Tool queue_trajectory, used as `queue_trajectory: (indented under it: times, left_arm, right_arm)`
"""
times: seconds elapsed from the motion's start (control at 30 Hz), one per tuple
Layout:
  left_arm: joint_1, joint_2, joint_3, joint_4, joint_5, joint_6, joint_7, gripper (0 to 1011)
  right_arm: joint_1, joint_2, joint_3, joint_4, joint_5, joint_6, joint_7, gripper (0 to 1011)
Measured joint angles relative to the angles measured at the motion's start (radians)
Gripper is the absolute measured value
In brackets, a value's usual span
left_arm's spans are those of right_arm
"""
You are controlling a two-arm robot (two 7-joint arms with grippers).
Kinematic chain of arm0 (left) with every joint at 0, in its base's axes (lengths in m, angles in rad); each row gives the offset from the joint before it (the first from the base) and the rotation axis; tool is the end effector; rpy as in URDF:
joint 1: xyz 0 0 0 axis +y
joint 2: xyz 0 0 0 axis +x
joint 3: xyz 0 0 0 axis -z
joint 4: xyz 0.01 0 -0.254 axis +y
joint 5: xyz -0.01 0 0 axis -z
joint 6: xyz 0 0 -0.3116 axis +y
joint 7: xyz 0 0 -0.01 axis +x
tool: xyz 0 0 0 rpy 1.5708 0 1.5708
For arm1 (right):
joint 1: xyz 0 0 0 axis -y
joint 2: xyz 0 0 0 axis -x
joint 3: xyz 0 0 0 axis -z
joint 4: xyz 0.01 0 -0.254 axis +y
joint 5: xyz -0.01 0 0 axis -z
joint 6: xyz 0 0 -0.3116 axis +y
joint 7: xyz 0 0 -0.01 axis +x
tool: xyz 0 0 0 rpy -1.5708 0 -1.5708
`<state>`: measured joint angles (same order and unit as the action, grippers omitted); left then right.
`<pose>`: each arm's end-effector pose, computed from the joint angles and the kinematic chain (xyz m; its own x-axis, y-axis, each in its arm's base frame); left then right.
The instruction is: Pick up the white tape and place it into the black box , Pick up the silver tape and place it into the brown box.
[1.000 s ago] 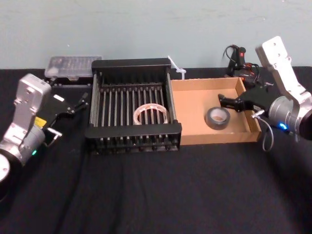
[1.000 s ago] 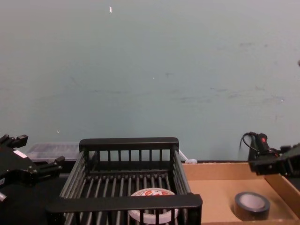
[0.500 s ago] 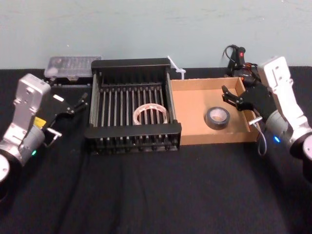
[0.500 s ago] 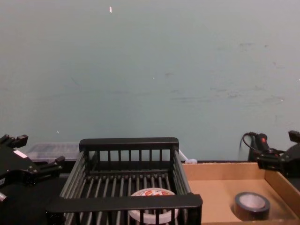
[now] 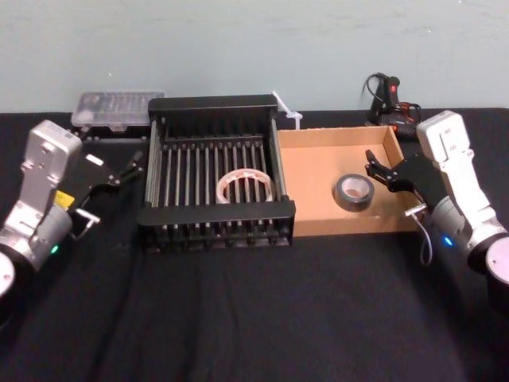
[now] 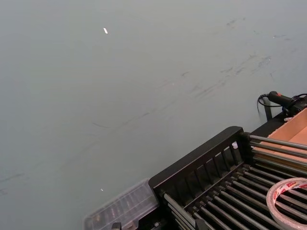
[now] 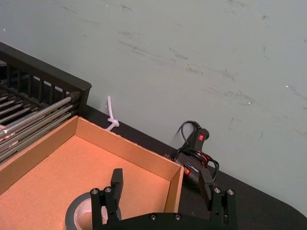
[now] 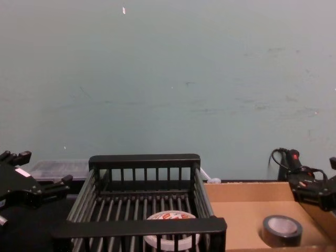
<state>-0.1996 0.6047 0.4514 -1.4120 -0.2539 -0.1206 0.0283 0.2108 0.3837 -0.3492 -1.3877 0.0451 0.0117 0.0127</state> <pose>0.3549 0.0615 -0.2737 0.2922 0.8803 0.3738 -0.9553 0.2874 0.0701 0.3693 -0.0178 -0.2693 0.2738 -0.8865 0.3730 0.9618 0.2505 -0.1105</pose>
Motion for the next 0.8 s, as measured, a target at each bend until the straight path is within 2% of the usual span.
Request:
queue_trajectory:
  times: [0.8]
  left_arm:
    - [0.000,0.000,0.000,0.000,0.000,0.000,0.000,1001]
  right_arm:
    - [0.001,0.004,-0.004,-0.003,0.003,-0.001,0.004,1002]
